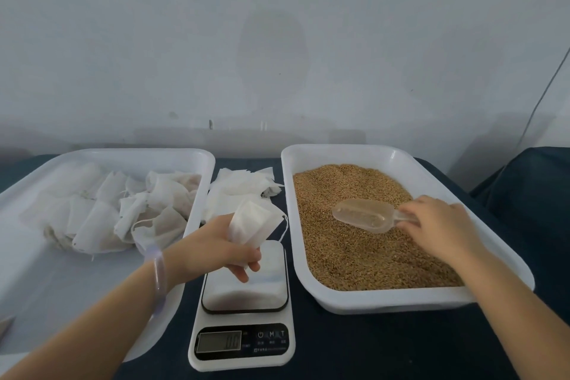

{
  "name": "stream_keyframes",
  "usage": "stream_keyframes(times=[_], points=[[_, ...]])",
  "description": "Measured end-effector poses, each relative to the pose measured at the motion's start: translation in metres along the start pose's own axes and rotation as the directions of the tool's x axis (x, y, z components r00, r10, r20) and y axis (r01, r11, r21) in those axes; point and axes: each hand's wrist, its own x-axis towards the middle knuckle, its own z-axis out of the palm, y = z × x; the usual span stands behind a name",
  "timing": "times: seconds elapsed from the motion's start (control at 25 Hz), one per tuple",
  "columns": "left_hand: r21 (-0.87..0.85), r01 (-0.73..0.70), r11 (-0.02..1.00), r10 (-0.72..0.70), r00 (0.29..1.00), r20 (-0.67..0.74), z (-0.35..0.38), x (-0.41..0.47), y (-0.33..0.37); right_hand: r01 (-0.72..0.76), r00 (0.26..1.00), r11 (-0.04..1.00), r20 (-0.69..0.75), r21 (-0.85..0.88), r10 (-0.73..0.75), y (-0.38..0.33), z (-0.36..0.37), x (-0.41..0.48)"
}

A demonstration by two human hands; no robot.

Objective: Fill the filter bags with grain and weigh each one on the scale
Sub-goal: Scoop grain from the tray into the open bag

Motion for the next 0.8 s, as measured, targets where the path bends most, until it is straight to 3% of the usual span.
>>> stream_keyframes(times=[0.12, 0.28, 0.56, 0.8], points=[[0.014, 0.009, 1.0, -0.009, 1.0, -0.001, 0.001, 0.0, 0.0, 0.025, 0.991, 0.995, -0.127, -0.092, -0.037, -0.019, 0.002, 0.009], [0.015, 0.005, 1.0, -0.005, 1.0, -0.014, 0.001, 0.0, 0.0, 0.116, 0.992, 0.992, -0.051, -0.051, -0.118, -0.04, 0.011, 0.017], [-0.003, -0.002, 1.0, 0.002, 1.0, -0.008, 0.001, 0.002, -0.001, -0.054, 0.998, 0.956, 0.006, 0.29, 0.055, -0.015, 0.009, 0.005], [-0.025, -0.028, 0.999, 0.027, 0.997, -0.073, 0.002, 0.001, 0.008, -0.086, 0.995, 0.786, 0.089, 0.612, 0.04, -0.009, -0.013, -0.012]])
